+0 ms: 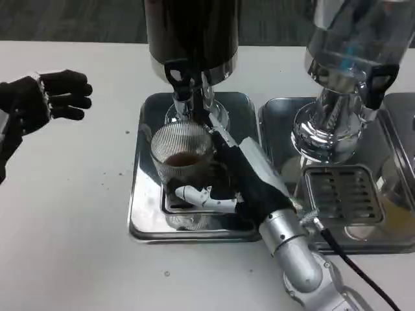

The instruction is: Grasp the cup under the faucet to collect the drink, then remove the cup.

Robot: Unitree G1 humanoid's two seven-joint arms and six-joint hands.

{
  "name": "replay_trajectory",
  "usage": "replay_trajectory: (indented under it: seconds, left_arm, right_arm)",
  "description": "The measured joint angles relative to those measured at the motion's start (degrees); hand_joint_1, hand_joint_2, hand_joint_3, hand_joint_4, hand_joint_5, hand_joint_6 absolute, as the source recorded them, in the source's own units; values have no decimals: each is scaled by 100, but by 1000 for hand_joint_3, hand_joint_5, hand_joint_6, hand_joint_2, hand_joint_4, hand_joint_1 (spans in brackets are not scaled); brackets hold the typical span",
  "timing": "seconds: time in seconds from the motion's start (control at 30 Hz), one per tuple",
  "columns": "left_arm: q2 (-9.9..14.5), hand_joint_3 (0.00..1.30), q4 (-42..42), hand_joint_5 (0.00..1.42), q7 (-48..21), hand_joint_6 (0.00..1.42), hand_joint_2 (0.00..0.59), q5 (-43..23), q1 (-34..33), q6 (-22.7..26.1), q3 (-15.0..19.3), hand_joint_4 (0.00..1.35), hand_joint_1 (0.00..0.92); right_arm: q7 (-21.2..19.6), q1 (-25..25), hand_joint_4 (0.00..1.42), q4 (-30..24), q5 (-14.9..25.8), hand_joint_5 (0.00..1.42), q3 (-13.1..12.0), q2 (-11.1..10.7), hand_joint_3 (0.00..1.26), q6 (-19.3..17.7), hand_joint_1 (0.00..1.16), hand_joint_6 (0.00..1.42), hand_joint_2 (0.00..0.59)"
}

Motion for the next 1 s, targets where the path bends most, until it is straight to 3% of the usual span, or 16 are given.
replay_trajectory:
  seconds: [0.17, 0.43, 0.8, 1.0]
  left_arm:
    - [29, 425, 1, 364, 28, 401, 103, 0, 45, 2, 19, 355, 0]
    - [38, 434, 1, 375, 65, 404, 104, -1, 135, 14, 92, 365, 0]
    - [58, 435, 1, 399, 66, 417, 106, -1, 148, 22, 106, 403, 0]
    - [83, 435, 5, 417, 66, 426, 99, -1, 149, 35, 106, 419, 0]
  right_arm:
    - [-156, -49, 2, -1, -191, 83, 80, 104, 0, 315, 774, 269, 213]
    - [-491, -46, 134, -142, -454, 187, 241, 247, 51, 688, 812, 372, 209]
    - [-813, 12, 293, -129, -447, 300, 280, 338, 282, 701, 830, 490, 213]
    - [-979, 16, 332, -54, -437, 341, 292, 382, 321, 660, 847, 524, 205]
